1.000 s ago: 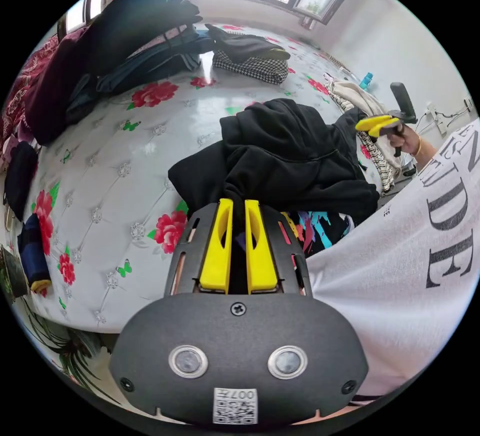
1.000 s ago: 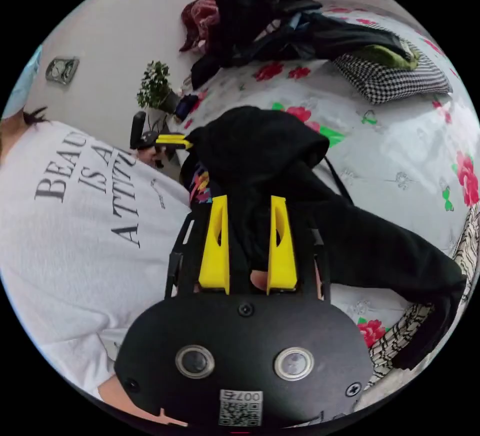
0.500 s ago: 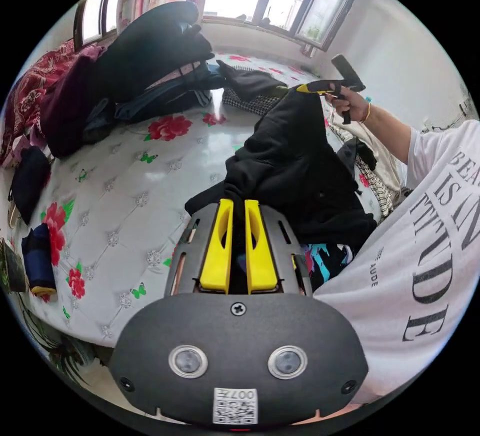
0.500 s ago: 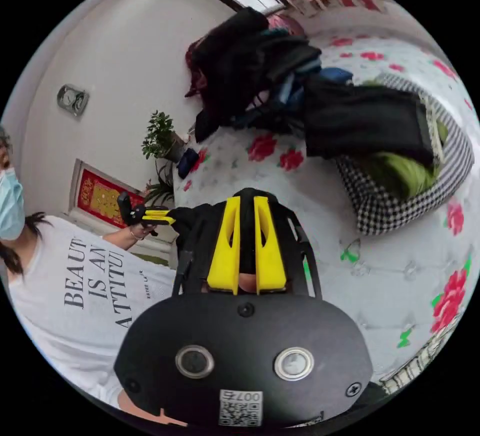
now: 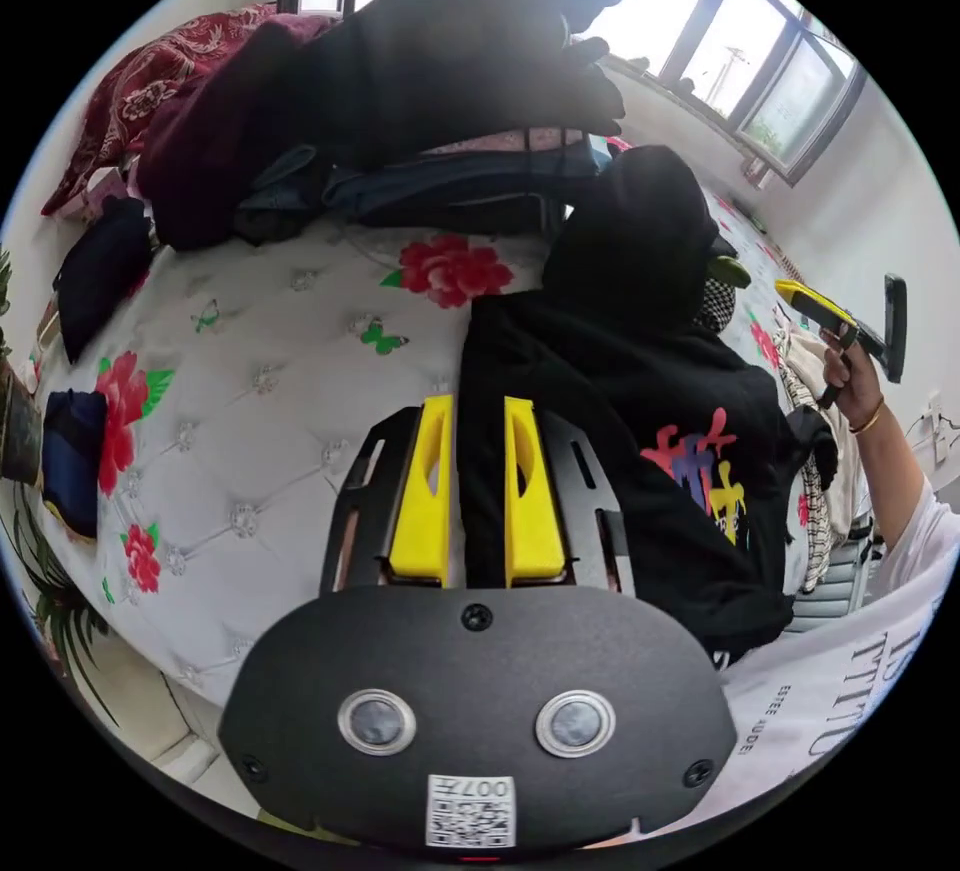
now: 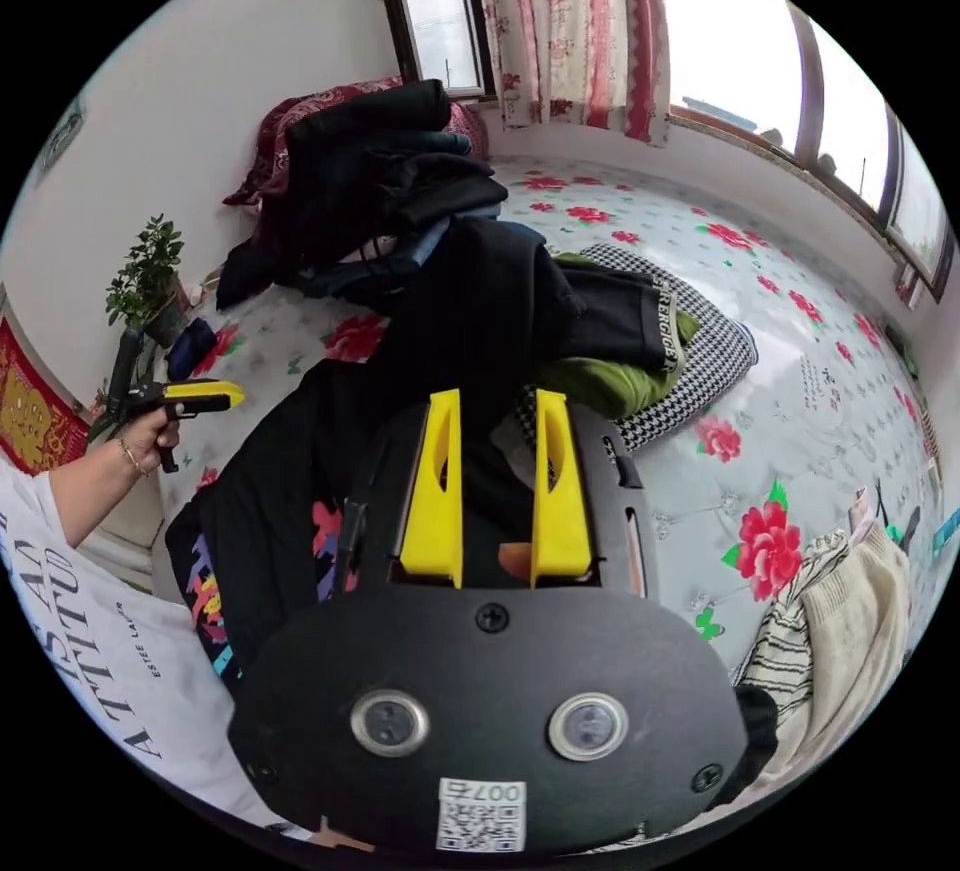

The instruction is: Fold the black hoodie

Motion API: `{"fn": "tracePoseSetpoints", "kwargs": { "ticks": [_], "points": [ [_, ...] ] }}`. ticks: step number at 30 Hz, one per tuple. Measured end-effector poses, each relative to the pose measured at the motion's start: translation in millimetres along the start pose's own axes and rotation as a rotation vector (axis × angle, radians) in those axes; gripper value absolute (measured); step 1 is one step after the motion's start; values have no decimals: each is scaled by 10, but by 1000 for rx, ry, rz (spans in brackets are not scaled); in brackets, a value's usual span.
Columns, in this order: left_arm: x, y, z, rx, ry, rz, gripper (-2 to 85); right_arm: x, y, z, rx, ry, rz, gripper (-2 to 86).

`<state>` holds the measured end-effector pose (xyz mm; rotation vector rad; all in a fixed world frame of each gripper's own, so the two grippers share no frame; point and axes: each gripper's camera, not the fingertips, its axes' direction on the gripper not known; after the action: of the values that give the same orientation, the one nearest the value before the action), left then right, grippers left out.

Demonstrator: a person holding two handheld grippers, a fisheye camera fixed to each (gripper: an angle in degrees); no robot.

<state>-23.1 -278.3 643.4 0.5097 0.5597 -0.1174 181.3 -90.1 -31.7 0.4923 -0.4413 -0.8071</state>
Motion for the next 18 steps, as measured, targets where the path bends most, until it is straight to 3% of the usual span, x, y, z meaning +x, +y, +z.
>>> {"fn": "tracePoseSetpoints", "kwargs": {
  "ticks": [4,8,13,18],
  "points": [
    [170,601,64,-102,82,55,102,41,269,43,-45,-123,49,60],
    [632,1278,-97,-155,-13,219,103,-275,712,-97,-86,-267,33,60],
    [1046,1688,-74,-172,-111,427,113,-831,1524,-218,-273,-265,10,63],
    [1206,1665,493,-269,-136,604,101,-1403,2084,-567,-419,-272,-37,70]
  ]
}}
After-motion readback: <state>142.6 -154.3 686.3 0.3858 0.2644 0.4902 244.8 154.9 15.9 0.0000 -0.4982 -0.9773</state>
